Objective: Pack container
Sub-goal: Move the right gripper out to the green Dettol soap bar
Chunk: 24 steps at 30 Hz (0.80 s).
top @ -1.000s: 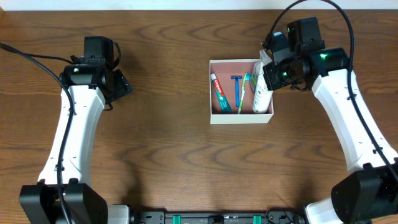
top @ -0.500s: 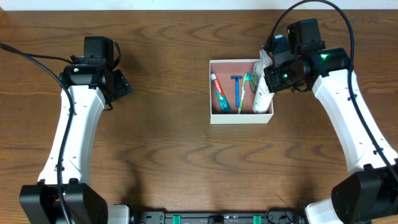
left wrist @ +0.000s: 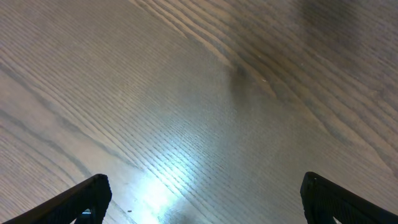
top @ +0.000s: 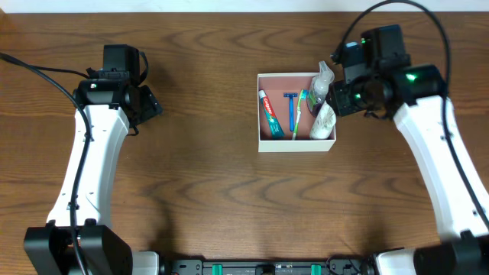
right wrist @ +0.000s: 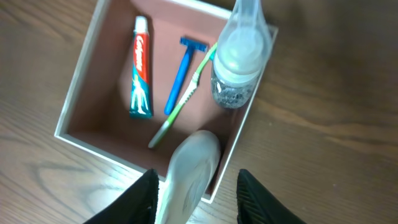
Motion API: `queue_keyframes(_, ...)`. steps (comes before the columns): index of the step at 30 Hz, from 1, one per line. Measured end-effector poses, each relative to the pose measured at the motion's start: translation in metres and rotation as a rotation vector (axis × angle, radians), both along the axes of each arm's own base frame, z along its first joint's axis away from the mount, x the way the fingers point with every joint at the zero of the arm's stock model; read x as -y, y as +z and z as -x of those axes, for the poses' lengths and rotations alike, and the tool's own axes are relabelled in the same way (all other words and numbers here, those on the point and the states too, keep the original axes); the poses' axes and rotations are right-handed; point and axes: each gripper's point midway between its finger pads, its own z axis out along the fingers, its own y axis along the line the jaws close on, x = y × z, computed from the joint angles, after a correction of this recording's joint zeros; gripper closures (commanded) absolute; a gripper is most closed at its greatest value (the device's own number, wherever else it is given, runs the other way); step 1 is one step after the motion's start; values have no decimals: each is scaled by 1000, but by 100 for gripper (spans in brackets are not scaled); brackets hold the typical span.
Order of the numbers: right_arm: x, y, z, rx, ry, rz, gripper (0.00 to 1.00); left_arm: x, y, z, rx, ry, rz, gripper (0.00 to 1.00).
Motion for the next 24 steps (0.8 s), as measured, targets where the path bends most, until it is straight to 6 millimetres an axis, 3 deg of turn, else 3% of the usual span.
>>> queue_keyframes(5, 2, 37, 11, 104, -1, -21, 48, 0, 0, 0, 0, 0, 0, 2)
queue_keyframes(8, 3, 49, 15, 136, -8, -29, 42, 0, 0, 0, 0, 0, 0, 2)
queue_keyframes(12, 16, 61, 19, 164, -78, -19, 19, 0, 0, 0, 0, 0, 0, 2)
queue_keyframes(14, 27, 69, 24, 182, -126, -16, 11, 0, 0, 0, 0, 0, 0, 2)
queue_keyframes(19, 70, 103, 41, 283, -265, -14, 1, 0, 0, 0, 0, 0, 0, 2)
queue_keyframes(24, 124, 138, 74, 396, -447, 7, 1, 0, 0, 0, 0, 0, 0, 2)
